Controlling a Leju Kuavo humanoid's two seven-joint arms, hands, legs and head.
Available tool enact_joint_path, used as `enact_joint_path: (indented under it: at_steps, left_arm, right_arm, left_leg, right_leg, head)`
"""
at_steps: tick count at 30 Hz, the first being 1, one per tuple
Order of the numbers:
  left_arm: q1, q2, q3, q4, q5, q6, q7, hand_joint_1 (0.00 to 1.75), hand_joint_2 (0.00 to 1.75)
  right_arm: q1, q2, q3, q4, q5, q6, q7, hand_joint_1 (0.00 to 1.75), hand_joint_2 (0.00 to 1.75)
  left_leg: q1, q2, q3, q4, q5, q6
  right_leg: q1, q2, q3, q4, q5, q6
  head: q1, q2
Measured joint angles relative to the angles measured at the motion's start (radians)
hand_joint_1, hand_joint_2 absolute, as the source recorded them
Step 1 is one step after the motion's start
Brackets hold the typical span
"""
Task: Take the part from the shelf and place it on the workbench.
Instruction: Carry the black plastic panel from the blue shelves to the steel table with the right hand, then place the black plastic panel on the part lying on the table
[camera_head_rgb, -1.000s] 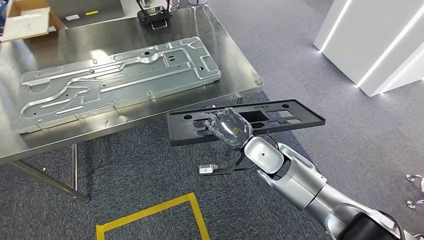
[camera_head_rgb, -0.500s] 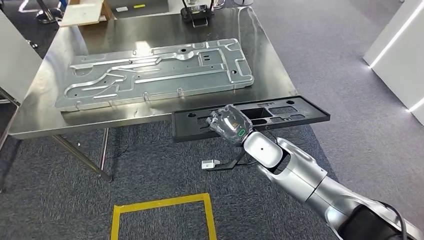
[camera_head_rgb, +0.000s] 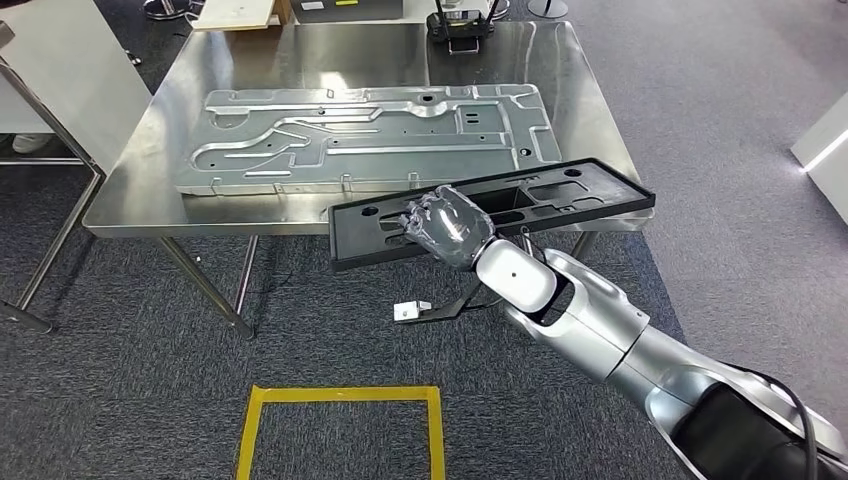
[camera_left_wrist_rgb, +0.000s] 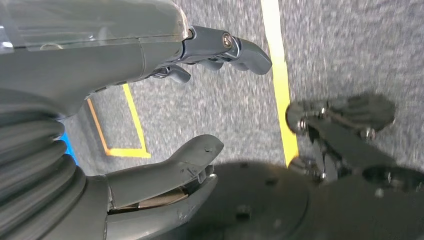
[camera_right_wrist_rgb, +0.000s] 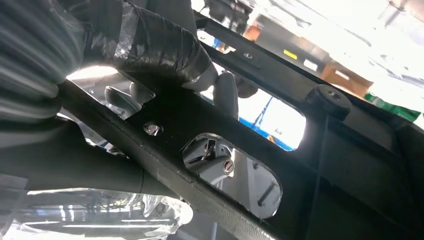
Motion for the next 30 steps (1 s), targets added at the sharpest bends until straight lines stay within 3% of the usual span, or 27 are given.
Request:
enact_joint_path:
  at_steps: [8, 20, 27, 29, 30]
  left_arm:
    - [0.000, 0.000, 0.000, 0.000, 0.005, 0.002, 0.003, 0.00, 1.75]
    - [0.000, 0.000, 0.000, 0.000, 0.011, -0.014, 0.003, 0.00, 1.75]
    - [0.001, 0.001, 0.000, 0.000, 0.011, -0.014, 0.003, 0.00, 1.75]
    - [0.001, 0.000, 0.000, 0.000, 0.011, -0.014, 0.002, 0.00, 1.75]
    - [0.001, -0.001, 0.000, 0.000, 0.011, -0.014, 0.002, 0.00, 1.75]
  right_arm:
    - [-0.048, -0.020, 0.003, -0.033, -0.009, -0.015, -0.008, 1.75, 1.75]
    - [-0.077, -0.028, 0.003, -0.077, -0.014, 0.009, -0.008, 1.75, 1.75]
    - [-0.077, -0.031, 0.003, -0.080, -0.026, 0.008, -0.008, 1.75, 1.75]
    - [-0.079, -0.036, 0.003, -0.080, -0.033, 0.005, -0.011, 1.75, 1.75]
    - [-0.080, -0.039, 0.003, -0.080, -0.036, 0.003, -0.012, 1.75, 1.75]
  left_leg:
    - [-0.004, 0.003, 0.000, 0.001, -0.002, 0.012]
    - [-0.004, 0.004, 0.000, 0.001, -0.002, 0.013]
    - [-0.008, 0.003, 0.003, -0.001, -0.009, 0.033]
    - [-0.002, 0.001, 0.017, -0.018, -0.005, 0.041]
    - [0.001, 0.000, 0.025, -0.026, -0.003, 0.045]
  right_leg:
    - [-0.004, 0.002, 0.004, -0.010, 0.006, 0.014]
    - [-0.003, 0.004, 0.003, -0.010, 0.007, 0.017]
    - [-0.010, 0.002, 0.009, -0.015, 0.004, 0.037]
    - [-0.009, 0.025, 0.000, 0.012, -0.014, 0.044]
    - [-0.009, 0.042, -0.022, 0.056, -0.038, 0.045]
  head:
    - [0.000, 0.000]
    - [0.000, 0.000]
    - [0.000, 0.000]
    - [0.001, 0.000]
    - [0.001, 0.000]
